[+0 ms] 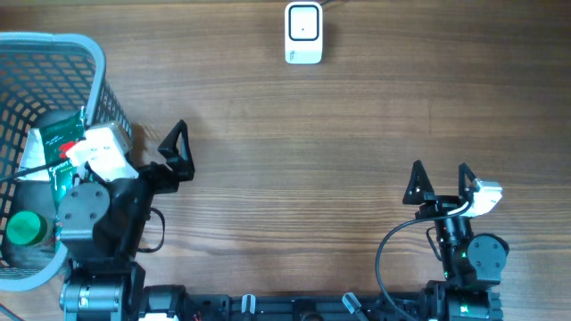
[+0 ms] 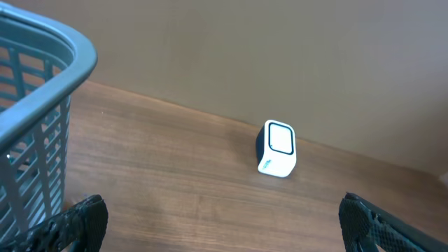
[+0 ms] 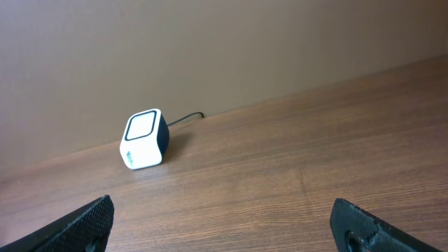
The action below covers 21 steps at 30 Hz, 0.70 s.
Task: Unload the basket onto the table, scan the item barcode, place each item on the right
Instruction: 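Reach the left gripper into the basket toward the green-lidded jar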
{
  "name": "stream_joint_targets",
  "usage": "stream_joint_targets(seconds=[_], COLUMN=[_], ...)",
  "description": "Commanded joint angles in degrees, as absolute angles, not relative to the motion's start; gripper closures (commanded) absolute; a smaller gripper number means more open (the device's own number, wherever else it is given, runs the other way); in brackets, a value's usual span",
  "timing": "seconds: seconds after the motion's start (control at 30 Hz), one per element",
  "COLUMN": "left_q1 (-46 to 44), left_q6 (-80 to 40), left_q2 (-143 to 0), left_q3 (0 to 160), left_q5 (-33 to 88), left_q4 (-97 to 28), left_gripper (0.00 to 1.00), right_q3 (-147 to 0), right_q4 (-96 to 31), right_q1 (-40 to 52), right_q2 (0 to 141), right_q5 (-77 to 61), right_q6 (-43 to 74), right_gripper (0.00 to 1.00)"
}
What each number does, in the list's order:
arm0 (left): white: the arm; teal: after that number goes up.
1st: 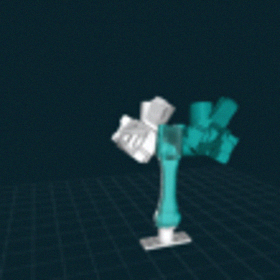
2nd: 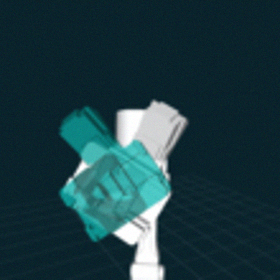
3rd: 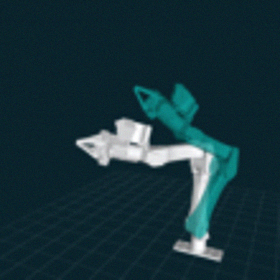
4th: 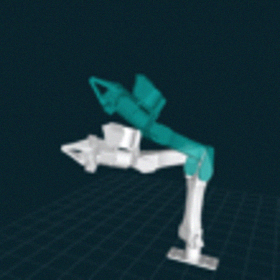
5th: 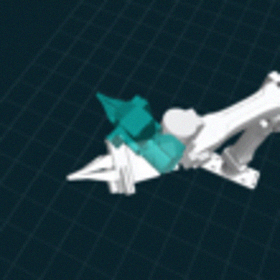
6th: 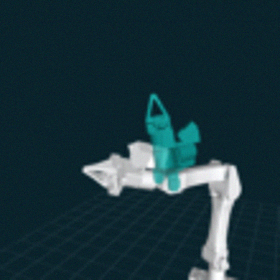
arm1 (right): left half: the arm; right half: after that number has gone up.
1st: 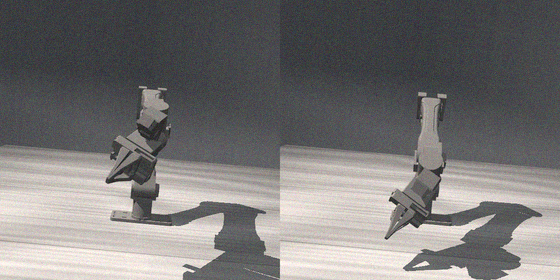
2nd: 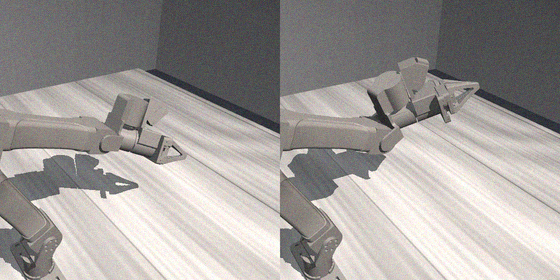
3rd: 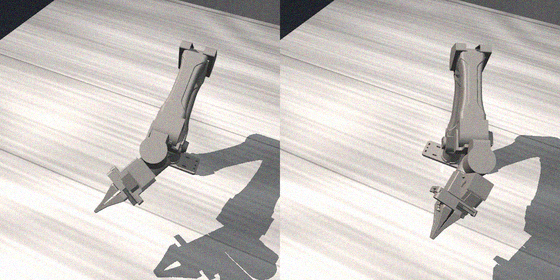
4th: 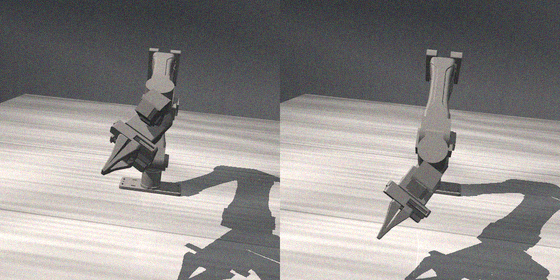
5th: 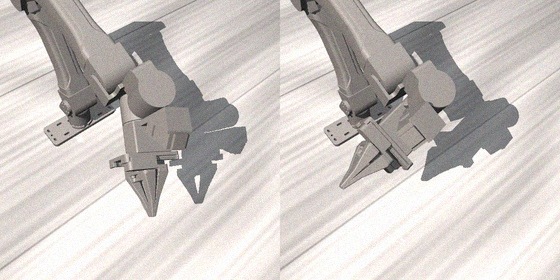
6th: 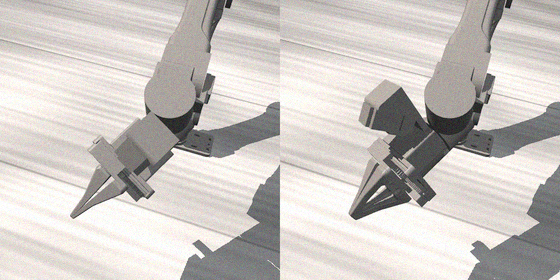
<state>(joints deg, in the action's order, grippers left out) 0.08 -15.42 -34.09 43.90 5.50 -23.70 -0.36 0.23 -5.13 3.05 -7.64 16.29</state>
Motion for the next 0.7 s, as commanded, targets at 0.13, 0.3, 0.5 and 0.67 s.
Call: stream_joint_targets(seconds=[0.13,0.3,0.5,0.67], left_q1=[0.4,0.4,0.4,0.4], left_q6=[-15.2,-15.2,-15.2,-15.2], left_q2=[-34.4,-34.6,-34.6,-34.6], left_q3=[45.2,45.2,45.2,47.5], left_q5=[5.3,4.4,4.3,4.4], left_q4=[-26.4,-28.2,-28.1,-28.0], left_gripper=[0.0,0.0,0.0,0.0], right_q3=[-0.3,-0.3,-0.3,-0.3], right_q4=[0.4,0.4,0.4,0.4], right_q1=[-4.9,-4.9,-4.9,-4.9], right_q2=[3.1,3.1,3.1,3.1], right_q5=[-7.2,-7.2,-7.2,-7.2], right_q6=[16.7,16.7,16.7,16.7], right_gripper=[0.0,0.0,0.0,0.0])
